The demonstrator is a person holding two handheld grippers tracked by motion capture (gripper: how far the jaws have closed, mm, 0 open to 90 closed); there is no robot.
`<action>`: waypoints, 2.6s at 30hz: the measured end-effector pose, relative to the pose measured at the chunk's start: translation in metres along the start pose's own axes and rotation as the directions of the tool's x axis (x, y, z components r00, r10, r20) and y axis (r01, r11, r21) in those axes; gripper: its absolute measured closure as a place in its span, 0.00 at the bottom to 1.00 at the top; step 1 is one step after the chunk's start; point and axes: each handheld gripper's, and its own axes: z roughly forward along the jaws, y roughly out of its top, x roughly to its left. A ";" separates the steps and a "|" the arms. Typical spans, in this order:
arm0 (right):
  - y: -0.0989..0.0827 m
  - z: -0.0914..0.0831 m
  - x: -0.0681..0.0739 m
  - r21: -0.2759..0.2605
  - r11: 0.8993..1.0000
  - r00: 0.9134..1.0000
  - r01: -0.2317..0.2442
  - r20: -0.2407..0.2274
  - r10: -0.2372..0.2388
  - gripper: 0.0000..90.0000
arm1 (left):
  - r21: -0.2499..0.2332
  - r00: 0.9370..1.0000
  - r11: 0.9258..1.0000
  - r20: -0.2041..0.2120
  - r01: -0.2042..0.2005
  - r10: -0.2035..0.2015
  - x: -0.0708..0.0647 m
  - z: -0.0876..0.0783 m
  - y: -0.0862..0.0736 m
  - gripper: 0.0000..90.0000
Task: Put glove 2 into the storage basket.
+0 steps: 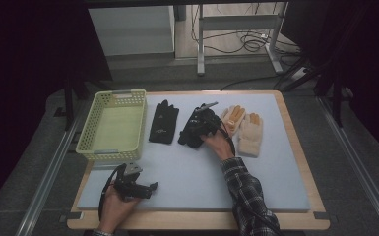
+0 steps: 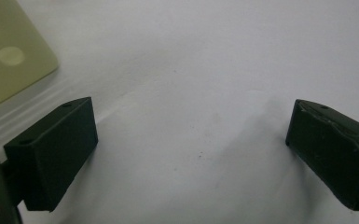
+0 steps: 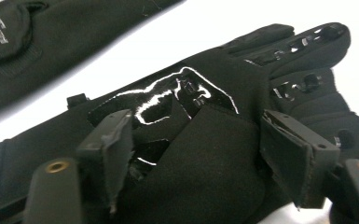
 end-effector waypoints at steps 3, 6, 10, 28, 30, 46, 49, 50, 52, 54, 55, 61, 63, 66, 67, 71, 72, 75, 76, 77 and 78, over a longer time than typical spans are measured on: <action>-0.001 -0.001 0.000 0.008 1.000 0.999 0.021 0.035 -0.021 0.65 | 0.000 1.000 1.000 0.000 0.000 0.000 0.000 0.000 0.000 0.03; -0.003 -0.003 0.000 -0.003 1.000 0.999 0.018 0.030 -0.018 0.84 | 0.000 1.000 1.000 0.000 0.000 0.000 0.000 0.000 0.000 0.03; -0.002 -0.004 0.003 0.007 0.999 0.998 0.054 0.038 -0.054 0.89 | 0.000 1.000 1.000 0.000 0.000 0.000 0.000 0.000 0.000 0.03; -0.018 -0.082 0.047 -0.057 0.990 0.982 0.131 -0.127 -0.137 0.88 | 0.002 1.000 1.000 -0.002 -0.001 0.001 0.000 0.000 0.000 0.03; -0.025 -0.089 0.055 -0.055 0.989 0.980 0.140 -0.138 -0.147 0.88 | 0.002 1.000 1.000 -0.002 -0.001 0.001 0.000 0.000 0.000 0.03; -0.081 -0.089 0.084 -0.050 0.995 0.984 0.091 -0.148 -0.097 0.86 | 0.000 1.000 1.000 -0.002 -0.001 0.001 0.000 0.000 0.000 0.03; -0.085 -0.086 0.085 -0.054 0.994 0.985 0.097 -0.140 -0.103 0.85 | -0.001 1.000 1.000 -0.002 0.000 0.000 0.000 0.000 0.000 0.03; -0.086 -0.086 0.086 -0.056 0.994 0.985 0.097 -0.138 -0.104 0.85 | -0.001 1.000 1.000 -0.002 0.000 0.000 0.000 0.000 0.000 0.03; -0.087 -0.086 0.086 -0.054 0.994 0.985 0.100 -0.135 -0.106 0.83 | -0.001 1.000 1.000 -0.002 0.000 0.000 0.000 0.000 0.000 0.03; -0.089 -0.085 0.086 -0.053 0.994 0.986 0.098 -0.131 -0.104 0.80 | -0.001 1.000 1.000 -0.002 0.000 0.000 0.000 0.000 0.000 0.03; -0.090 -0.085 0.086 -0.056 0.993 0.986 0.101 -0.130 -0.108 0.78 | -0.001 1.000 1.000 -0.002 0.000 0.000 0.000 0.000 0.000 0.03; -0.091 -0.090 0.081 -0.063 0.995 0.984 0.080 -0.154 -0.089 0.63 | -0.001 1.000 1.000 -0.002 0.000 0.000 0.000 0.000 0.000 0.03; -0.088 -0.095 0.080 -0.074 0.994 0.984 0.082 -0.154 -0.093 0.59 | -0.001 1.000 1.000 -0.002 0.000 0.000 0.000 0.000 0.000 0.03; -0.081 -0.101 0.077 -0.094 0.992 0.984 0.085 -0.149 -0.098 0.54 | -0.001 1.000 1.000 -0.002 0.000 0.000 0.000 0.000 0.000 0.03; -0.078 -0.102 0.076 -0.099 0.991 0.984 0.090 -0.142 -0.103 0.53 | -0.001 1.000 1.000 -0.002 0.000 0.000 0.000 0.000 0.000 0.03; -0.067 -0.099 0.070 -0.109 0.990 0.984 0.091 -0.142 -0.106 0.50 | -0.001 1.000 1.000 -0.002 0.000 0.000 0.000 0.000 0.000 0.03; -0.065 -0.096 0.068 -0.109 0.990 0.984 0.085 -0.146 -0.101 0.49 | -0.001 1.000 1.000 -0.002 0.000 0.000 0.000 0.000 0.000 0.03; -0.056 -0.088 0.065 -0.106 0.991 0.983 0.088 -0.152 -0.104 0.47 | -0.001 1.000 1.000 -0.002 0.000 0.000 0.000 0.000 0.000 0.03; -0.053 -0.085 0.064 -0.104 0.990 0.983 0.096 -0.147 -0.110 0.47 | -0.001 1.000 1.000 -0.002 -0.001 0.001 0.000 0.000 0.000 0.03; -0.050 -0.082 0.064 -0.103 0.989 0.983 0.101 -0.140 -0.115 0.46 | -0.001 1.000 1.000 -0.002 0.000 0.000 0.000 0.000 0.000 0.03; -0.047 -0.079 0.063 -0.100 0.989 0.985 0.104 -0.125 -0.116 0.45 | -0.001 1.000 1.000 -0.002 0.000 0.000 0.000 0.000 0.000 0.03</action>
